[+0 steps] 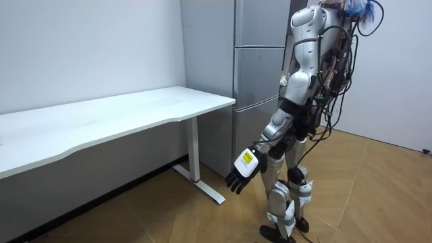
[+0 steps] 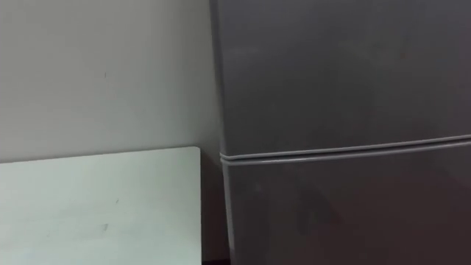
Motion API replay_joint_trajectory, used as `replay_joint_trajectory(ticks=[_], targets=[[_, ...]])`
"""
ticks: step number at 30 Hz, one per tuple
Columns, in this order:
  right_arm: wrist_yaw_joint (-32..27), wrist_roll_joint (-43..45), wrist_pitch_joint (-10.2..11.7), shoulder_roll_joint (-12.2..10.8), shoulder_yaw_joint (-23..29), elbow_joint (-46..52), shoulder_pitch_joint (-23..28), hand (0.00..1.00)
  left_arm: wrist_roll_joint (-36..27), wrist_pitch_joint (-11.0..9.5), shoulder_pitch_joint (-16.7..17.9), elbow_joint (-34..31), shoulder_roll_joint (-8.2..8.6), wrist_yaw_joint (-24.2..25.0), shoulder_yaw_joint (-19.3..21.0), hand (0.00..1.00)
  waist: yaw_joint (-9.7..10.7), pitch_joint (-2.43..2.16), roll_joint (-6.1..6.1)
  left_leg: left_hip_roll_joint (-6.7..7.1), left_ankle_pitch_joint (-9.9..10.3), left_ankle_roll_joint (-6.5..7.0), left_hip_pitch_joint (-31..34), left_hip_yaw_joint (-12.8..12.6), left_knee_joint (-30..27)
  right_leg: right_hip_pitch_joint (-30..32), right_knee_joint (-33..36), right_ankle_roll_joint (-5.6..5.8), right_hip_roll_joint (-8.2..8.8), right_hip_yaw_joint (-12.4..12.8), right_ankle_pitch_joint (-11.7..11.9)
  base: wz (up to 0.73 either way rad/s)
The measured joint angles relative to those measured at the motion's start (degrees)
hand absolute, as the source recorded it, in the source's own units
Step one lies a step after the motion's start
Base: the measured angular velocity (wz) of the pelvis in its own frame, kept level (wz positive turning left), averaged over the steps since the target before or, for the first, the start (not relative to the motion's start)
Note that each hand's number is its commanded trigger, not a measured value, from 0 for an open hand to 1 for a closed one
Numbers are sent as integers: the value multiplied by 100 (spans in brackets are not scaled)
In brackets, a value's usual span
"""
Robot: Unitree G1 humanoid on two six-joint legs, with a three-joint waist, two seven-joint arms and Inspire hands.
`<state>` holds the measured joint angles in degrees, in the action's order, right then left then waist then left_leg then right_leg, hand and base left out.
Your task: Put the bottle in the upper fridge
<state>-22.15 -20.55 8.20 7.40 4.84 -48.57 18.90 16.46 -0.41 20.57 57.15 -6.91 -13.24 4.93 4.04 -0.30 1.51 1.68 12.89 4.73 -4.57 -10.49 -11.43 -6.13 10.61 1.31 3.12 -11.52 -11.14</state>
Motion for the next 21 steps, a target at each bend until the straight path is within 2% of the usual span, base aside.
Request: replay_joint_trajectory(ticks=[4, 8, 12, 21], targets=[[718, 201, -212, 7, -59, -579, -204, 0, 199, 16, -62, -6, -1, 91, -44, 0, -10, 0, -32, 6, 0, 1, 17, 10, -18, -3, 2, 4, 6, -43, -3, 3], [1457, 185, -466, 9, -495, -743, -212, 0, 322, 64, -157, -110, -28, 290, -46, 0, -139, 16, -146, 17, -1, 2, 25, 74, -28, -46, -2, 8, 21, -147, -8, 12], [1928, 360, -470, 15, -590, -807, -347, 0, 436, 83, -252, -122, -29, 417, -65, 0, -164, 39, -248, 27, 0, 2, 60, 141, -41, -52, -28, 13, 2, -161, -17, 7], [2286, 525, -532, 54, -583, -1082, -566, 0, 691, 165, -344, -115, -28, 558, -80, 0, -234, 36, -260, 24, 5, -7, 125, 217, -36, -98, -89, 10, -13, -285, 3, 5]])
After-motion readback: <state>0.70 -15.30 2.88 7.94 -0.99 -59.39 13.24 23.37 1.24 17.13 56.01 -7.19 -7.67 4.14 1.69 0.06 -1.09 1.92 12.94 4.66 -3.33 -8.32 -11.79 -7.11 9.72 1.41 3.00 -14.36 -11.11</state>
